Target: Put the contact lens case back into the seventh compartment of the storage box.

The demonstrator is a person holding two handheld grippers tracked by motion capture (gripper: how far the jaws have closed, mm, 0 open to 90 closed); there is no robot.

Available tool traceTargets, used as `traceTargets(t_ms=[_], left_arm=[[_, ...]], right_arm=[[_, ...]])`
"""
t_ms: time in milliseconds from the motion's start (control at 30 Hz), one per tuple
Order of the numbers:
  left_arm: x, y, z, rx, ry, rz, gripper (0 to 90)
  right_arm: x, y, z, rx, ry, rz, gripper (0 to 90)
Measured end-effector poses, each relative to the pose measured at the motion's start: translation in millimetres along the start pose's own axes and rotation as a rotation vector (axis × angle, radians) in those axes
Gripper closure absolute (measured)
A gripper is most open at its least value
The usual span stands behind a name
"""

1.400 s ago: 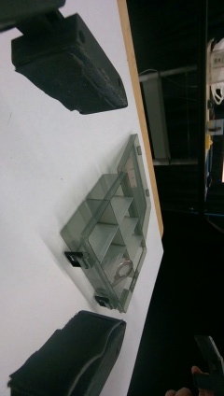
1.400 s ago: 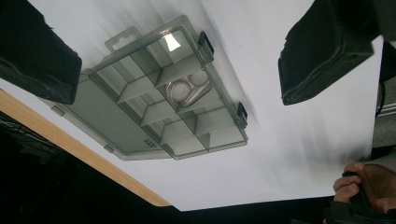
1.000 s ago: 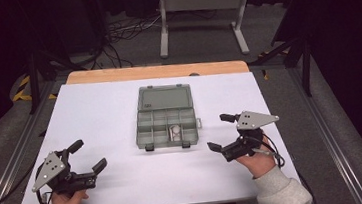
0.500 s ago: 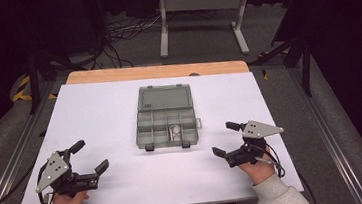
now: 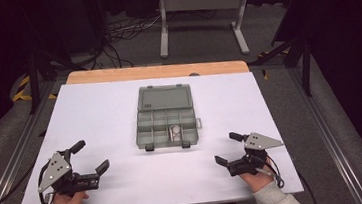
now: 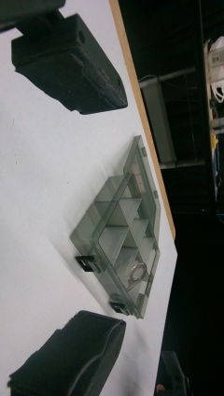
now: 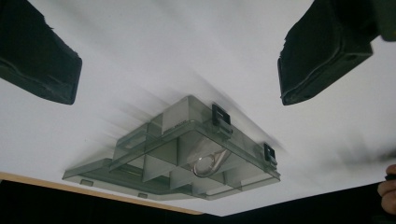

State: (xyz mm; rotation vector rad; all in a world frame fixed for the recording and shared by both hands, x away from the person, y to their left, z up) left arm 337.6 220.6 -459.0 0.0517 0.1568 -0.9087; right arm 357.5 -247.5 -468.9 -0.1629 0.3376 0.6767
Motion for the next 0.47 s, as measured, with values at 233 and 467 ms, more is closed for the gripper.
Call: traceTargets(t_ms=[233,467], left_arm=[[-0.1,0.9,-1.5,-0.022,0.004,-0.004,0.2],[2.1,0.4,-2.9,-0.037,0.005,-0.016,0.2]], right_arm=[[-0.1,0.8,0.9,-0.008,-0.012,-0.003,0.3],[-1.9,-1.2,2.1,-0.004,-0.024,-0.009,0.3]])
Point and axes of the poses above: each handheld gripper's, and its own axes: x roughly forward along the jaws, z roughly out of its top, y roughly to its left, the point moved 4 cm from there along x, roughly forward along the jaws, and after that the axes turned 10 degrees about -z, right-handed, at the moved point
